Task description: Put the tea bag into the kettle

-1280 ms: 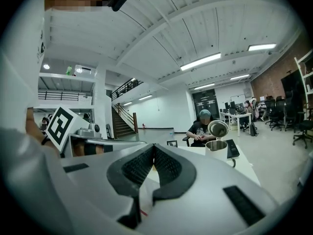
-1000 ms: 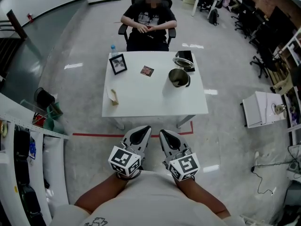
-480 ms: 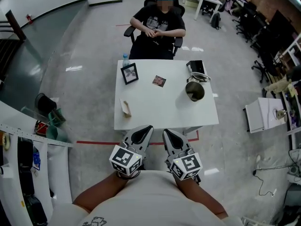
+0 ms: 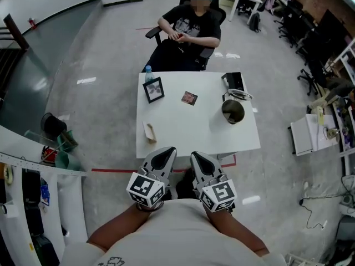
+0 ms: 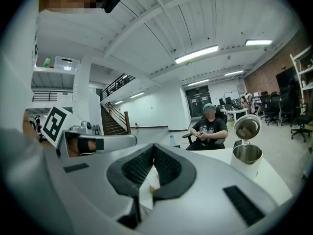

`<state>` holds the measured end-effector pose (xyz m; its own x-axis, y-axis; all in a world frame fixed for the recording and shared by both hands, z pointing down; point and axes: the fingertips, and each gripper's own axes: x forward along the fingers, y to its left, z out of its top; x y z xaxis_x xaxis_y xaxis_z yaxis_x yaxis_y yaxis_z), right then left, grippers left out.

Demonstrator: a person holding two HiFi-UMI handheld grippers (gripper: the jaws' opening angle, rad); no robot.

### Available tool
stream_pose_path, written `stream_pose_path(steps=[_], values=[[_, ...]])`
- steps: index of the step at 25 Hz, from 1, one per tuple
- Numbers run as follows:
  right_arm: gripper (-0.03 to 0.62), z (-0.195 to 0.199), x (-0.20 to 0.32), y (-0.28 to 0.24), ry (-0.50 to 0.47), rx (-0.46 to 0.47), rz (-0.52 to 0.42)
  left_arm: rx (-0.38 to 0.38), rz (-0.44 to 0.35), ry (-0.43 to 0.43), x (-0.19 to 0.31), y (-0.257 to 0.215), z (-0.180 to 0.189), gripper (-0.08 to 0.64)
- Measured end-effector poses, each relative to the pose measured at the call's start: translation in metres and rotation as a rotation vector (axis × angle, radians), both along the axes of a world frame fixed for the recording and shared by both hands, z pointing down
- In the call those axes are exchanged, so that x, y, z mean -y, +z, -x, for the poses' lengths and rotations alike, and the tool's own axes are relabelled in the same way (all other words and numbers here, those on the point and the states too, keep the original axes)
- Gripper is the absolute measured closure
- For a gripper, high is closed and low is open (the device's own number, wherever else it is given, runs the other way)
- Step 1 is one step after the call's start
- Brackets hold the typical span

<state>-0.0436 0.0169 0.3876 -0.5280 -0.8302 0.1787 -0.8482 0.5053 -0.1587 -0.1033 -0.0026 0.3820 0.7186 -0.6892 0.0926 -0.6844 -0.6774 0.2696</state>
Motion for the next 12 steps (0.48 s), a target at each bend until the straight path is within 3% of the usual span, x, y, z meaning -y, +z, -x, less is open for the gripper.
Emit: stream_pose_path(steps=[12], values=[[0.581,-0.023,0.084,0.001,-0.052,-0.014,-0.01,0.007,0.029,-0.059,0.078,0.005,-0.02,0.551]])
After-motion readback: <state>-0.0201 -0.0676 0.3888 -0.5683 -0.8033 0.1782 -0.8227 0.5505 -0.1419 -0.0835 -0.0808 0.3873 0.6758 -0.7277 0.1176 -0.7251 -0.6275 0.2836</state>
